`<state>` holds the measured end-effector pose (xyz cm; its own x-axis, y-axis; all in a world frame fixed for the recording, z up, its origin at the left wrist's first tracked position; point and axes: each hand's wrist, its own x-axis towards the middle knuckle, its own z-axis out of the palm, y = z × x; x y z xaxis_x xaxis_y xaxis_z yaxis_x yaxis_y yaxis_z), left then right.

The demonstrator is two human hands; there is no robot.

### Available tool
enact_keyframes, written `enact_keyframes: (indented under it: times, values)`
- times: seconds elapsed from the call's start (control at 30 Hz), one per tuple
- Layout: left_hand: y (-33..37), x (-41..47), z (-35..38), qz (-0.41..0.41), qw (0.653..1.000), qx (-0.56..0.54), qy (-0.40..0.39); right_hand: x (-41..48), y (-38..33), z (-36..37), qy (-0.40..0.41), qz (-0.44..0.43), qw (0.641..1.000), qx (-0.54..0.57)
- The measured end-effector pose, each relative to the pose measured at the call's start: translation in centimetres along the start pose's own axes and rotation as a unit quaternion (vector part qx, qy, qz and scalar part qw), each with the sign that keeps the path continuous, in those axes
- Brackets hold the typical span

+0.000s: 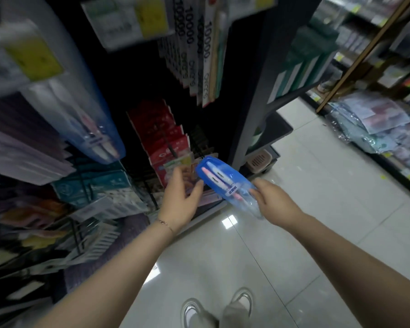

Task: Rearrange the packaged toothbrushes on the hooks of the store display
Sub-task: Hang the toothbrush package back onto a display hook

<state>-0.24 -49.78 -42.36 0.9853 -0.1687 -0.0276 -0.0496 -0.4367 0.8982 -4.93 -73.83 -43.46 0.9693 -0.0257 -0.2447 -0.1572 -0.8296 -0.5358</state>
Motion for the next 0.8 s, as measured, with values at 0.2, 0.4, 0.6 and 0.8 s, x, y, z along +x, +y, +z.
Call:
enact_keyframes:
  times: [0.2, 0.4, 0.6, 0.8]
  values:
    - [5.2, 0.6, -3.4, 0.169, 0.946, 0.275, -0.024, 0.2, -5.4, -6.3, 0.026, -0.12, 0.982, -0.143]
    - [9.2, 1.6, -5.7, 0.158, 0.947, 0.257, -0.113, 0.3, -11.5, -9.7, 0.065, -0.244, 0.918, -0.306]
    - [10.7, 0.8, -8.5, 0.153, 0.944, 0.261, -0.129, -0.9, -16.4, -11.4, 0.085, -0.315, 0.863, -0.385]
    - [10.7, -0.3, -10.4, 0.133, 0.949, 0.249, -0.14, -1.4, -19.9, -11.0, 0.08, -0.353, 0.826, -0.432]
